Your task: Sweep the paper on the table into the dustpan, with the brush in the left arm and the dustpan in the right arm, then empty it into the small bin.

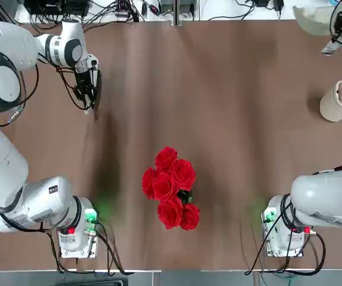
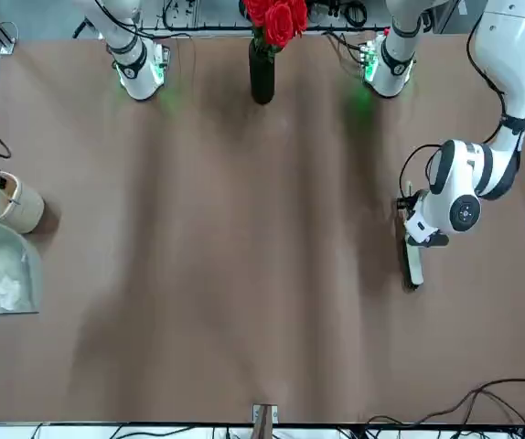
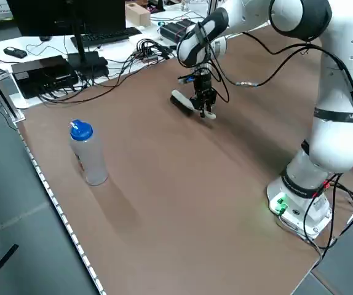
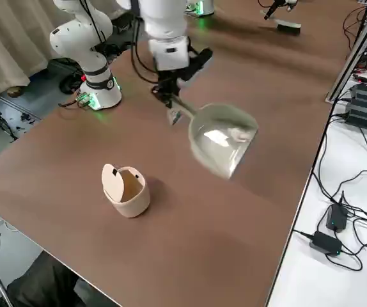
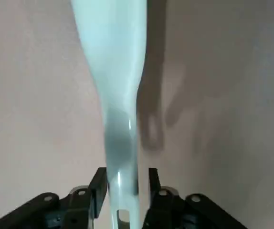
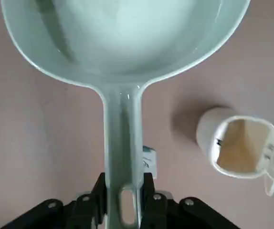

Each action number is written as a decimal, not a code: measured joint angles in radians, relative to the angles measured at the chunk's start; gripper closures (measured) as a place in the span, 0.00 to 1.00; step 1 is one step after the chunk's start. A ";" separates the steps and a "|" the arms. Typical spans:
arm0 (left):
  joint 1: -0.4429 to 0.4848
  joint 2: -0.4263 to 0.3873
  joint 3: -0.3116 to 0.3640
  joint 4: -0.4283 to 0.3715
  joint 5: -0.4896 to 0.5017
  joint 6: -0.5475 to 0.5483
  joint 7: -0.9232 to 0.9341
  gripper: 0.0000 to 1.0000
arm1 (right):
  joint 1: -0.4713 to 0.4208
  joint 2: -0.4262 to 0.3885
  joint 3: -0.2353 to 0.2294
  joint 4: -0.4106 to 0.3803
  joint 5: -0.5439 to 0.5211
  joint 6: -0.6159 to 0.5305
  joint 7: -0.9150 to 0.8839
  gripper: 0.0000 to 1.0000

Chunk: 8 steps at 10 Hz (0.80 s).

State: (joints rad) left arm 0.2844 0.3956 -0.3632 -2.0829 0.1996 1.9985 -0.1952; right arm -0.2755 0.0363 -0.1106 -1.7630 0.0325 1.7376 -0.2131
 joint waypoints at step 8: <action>0.007 -0.111 -0.005 0.105 -0.007 -0.131 -0.011 0.00 | -0.064 0.000 0.022 -0.034 0.133 0.064 0.193 0.67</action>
State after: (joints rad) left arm 0.2914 0.2848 -0.3683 -1.9784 0.1923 1.8679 -0.2064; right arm -0.3392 0.0361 -0.0889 -1.7966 0.1653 1.8019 -0.0203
